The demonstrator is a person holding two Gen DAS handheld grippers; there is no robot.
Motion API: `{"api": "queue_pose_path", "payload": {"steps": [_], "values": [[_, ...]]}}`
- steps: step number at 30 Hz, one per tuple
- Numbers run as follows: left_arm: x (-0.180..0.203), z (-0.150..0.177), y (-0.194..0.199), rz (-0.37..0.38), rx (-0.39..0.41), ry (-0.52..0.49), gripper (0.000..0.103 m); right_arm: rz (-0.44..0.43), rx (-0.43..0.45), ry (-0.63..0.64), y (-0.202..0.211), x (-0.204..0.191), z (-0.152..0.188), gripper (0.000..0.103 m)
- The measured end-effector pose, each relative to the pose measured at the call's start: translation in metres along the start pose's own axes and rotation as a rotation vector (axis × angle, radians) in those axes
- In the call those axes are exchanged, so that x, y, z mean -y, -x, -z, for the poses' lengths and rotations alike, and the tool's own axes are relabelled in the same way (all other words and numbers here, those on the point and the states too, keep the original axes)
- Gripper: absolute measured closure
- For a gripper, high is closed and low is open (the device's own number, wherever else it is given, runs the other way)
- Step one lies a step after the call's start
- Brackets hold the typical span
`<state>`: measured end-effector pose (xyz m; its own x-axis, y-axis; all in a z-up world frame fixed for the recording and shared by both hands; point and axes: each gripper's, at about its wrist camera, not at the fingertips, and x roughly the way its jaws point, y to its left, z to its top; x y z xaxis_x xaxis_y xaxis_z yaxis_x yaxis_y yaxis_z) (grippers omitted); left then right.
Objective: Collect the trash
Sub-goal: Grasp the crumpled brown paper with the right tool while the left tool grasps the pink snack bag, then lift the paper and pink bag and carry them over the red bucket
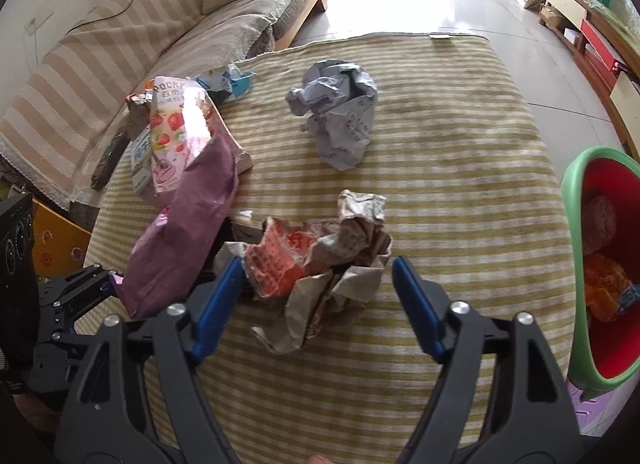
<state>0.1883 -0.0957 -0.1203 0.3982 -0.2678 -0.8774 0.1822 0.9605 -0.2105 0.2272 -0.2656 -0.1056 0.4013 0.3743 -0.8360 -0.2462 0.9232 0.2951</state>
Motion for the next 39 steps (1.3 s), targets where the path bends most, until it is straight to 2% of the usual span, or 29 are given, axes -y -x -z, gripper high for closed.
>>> {"api": "queue_pose_path", "payload": {"steps": [6, 10, 11, 19, 32, 39], "values": [[-0.003, 0.005, 0.004, 0.045, -0.005, 0.024, 0.059, -0.007, 0.018, -0.03, 0.011, 0.008, 0.002, 0.062], [-0.004, 0.01, 0.011, 0.05, 0.002, 0.026, 0.066, -0.012, 0.022, -0.053, 0.015, 0.013, 0.004, 0.071], [-0.004, 0.011, 0.013, 0.044, 0.005, 0.023, 0.069, -0.009, 0.024, -0.053, 0.017, 0.013, 0.004, 0.072], [-0.004, 0.016, 0.035, 0.033, 0.032, 0.024, 0.073, 0.027, 0.067, -0.031, 0.037, 0.005, 0.006, 0.073], [-0.001, 0.027, 0.078, 0.026, 0.11, 0.033, 0.074, 0.024, 0.146, -0.025, 0.076, -0.003, 0.009, 0.073], [0.004, 0.021, 0.096, 0.002, 0.14, 0.039, 0.074, 0.021, 0.18, -0.023, 0.096, -0.006, 0.011, 0.073]]}}
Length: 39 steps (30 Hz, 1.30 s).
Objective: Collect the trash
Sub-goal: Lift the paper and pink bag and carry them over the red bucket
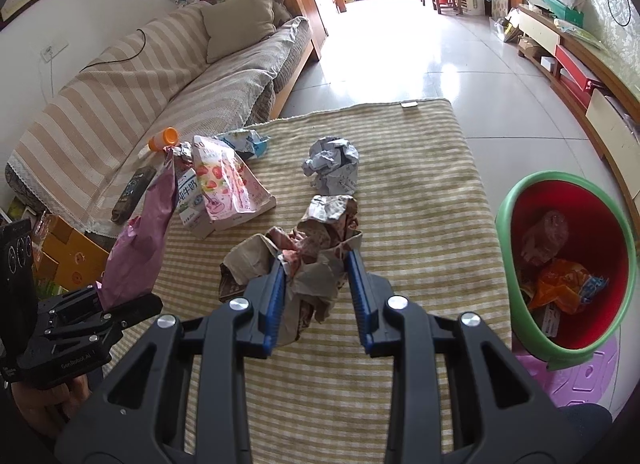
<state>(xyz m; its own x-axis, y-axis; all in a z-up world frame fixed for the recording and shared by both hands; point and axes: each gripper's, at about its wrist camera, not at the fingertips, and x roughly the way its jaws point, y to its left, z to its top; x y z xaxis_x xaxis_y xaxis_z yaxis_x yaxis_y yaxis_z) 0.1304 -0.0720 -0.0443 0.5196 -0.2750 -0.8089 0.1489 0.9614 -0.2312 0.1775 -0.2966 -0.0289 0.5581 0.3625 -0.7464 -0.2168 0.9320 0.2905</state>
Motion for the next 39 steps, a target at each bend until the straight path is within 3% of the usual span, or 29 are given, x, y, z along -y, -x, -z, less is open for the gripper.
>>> {"api": "queue_pose_path", "payload": {"steps": [10, 21, 29, 39], "values": [[0.016, -0.01, 0.019, -0.015, 0.039, -0.019, 0.074, -0.008, 0.043, -0.015, 0.02, 0.007, -0.001, 0.073], [0.049, -0.027, 0.015, 0.03, 0.052, -0.069, 0.074, 0.032, 0.085, -0.066, 0.045, 0.044, -0.004, 0.073], [0.095, -0.048, -0.003, 0.09, 0.048, -0.126, 0.074, 0.103, 0.127, -0.14, 0.067, 0.1, -0.009, 0.073], [0.182, -0.081, -0.052, 0.217, 0.012, -0.216, 0.074, 0.221, 0.172, -0.268, 0.096, 0.197, -0.009, 0.073]]}}
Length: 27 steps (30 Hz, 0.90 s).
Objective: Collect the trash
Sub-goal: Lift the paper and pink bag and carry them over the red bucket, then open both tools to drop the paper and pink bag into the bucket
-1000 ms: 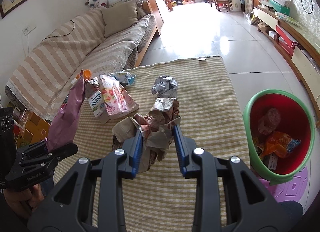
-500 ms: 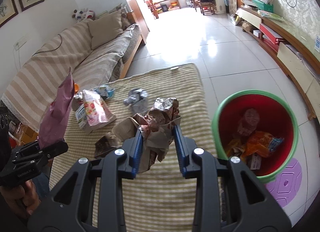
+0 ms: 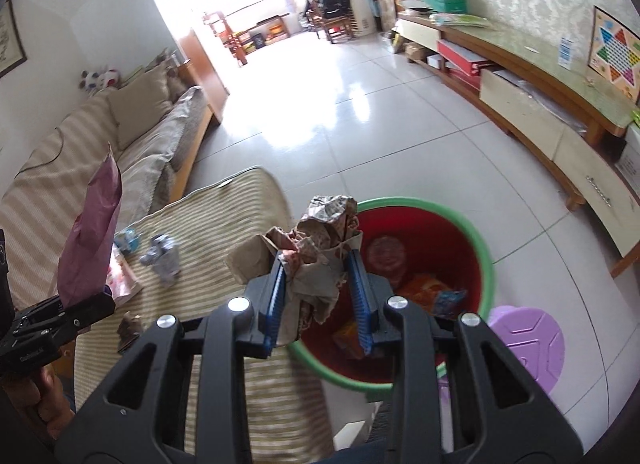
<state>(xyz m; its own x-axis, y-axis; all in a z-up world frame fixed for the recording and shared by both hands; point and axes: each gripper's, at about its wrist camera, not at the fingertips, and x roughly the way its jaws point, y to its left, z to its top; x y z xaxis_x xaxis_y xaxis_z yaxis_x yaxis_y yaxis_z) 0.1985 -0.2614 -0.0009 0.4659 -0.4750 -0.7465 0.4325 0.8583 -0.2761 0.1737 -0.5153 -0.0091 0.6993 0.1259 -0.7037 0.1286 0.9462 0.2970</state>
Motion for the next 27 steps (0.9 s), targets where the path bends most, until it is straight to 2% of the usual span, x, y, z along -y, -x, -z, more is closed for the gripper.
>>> {"api": "queue_pose_path", "payload": {"steps": [6, 12, 22, 24, 26, 27], "values": [[0.041, -0.019, -0.046, 0.069, -0.033, -0.031, 0.074, 0.028, 0.012, -0.025, -0.004, 0.038, -0.009, 0.073], [0.072, -0.031, -0.076, 0.113, -0.057, -0.054, 0.074, 0.046, 0.009, -0.062, -0.007, 0.062, -0.006, 0.073], [0.079, -0.03, -0.102, 0.138, -0.099, -0.021, 0.069, 0.049, 0.002, -0.097, -0.014, 0.082, -0.005, 0.072], [0.078, -0.031, -0.103, 0.14, -0.1, -0.013, 0.06, 0.051, -0.001, -0.098, -0.015, 0.083, -0.002, 0.068], [0.078, -0.032, -0.103, 0.142, -0.096, -0.001, 0.042, 0.051, -0.006, -0.103, -0.016, 0.083, 0.0, 0.058], [0.078, -0.033, -0.102, 0.142, -0.088, 0.0, 0.039, 0.048, -0.006, -0.102, -0.016, 0.083, 0.0, 0.055]]}}
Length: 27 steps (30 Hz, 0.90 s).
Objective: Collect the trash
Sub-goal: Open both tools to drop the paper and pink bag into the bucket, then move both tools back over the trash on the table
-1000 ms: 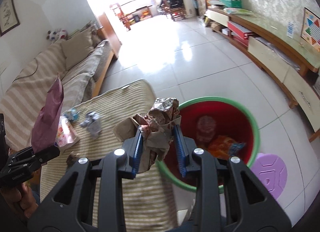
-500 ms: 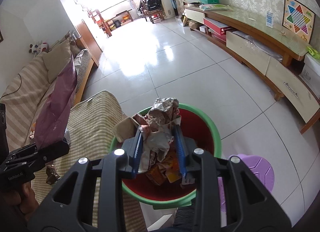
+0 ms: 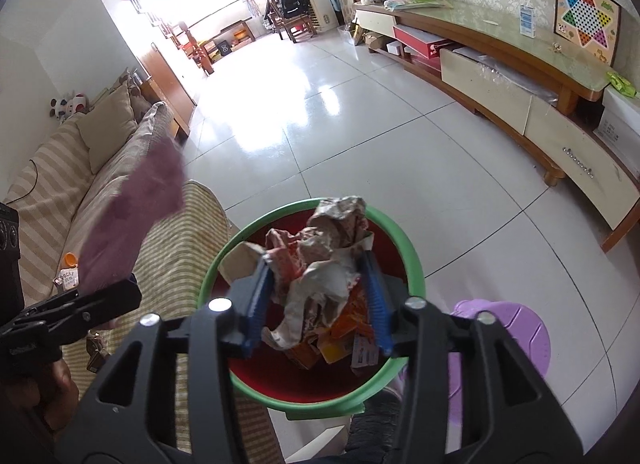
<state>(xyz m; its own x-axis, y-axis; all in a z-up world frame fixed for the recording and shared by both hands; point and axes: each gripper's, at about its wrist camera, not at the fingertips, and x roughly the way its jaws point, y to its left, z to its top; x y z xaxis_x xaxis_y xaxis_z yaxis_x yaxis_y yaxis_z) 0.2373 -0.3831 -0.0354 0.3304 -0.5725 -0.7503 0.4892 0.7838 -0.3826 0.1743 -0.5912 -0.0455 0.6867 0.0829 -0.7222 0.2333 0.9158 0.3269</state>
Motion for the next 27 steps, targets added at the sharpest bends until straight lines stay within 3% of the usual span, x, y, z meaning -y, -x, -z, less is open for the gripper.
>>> {"api": "queue_pose_path", "payload": {"steps": [3, 7, 12, 18, 27], "values": [[-0.001, -0.001, 0.003, -0.005, 0.011, 0.01, 0.029, 0.008, 0.01, 0.006, 0.002, -0.002, 0.0, 0.035], [-0.007, -0.001, 0.009, -0.015, 0.023, 0.028, 0.024, 0.012, 0.026, 0.014, 0.007, -0.005, -0.001, 0.022], [-0.017, 0.002, 0.022, -0.03, 0.041, 0.045, 0.023, 0.006, 0.029, 0.031, 0.01, -0.013, -0.002, 0.017], [-0.032, 0.01, 0.046, -0.067, 0.067, 0.064, 0.015, 0.025, 0.049, 0.063, 0.019, -0.031, -0.002, 0.005], [-0.071, 0.035, 0.105, -0.165, 0.115, 0.092, 0.008, 0.01, 0.046, 0.171, 0.027, -0.096, 0.006, 0.005]]}}
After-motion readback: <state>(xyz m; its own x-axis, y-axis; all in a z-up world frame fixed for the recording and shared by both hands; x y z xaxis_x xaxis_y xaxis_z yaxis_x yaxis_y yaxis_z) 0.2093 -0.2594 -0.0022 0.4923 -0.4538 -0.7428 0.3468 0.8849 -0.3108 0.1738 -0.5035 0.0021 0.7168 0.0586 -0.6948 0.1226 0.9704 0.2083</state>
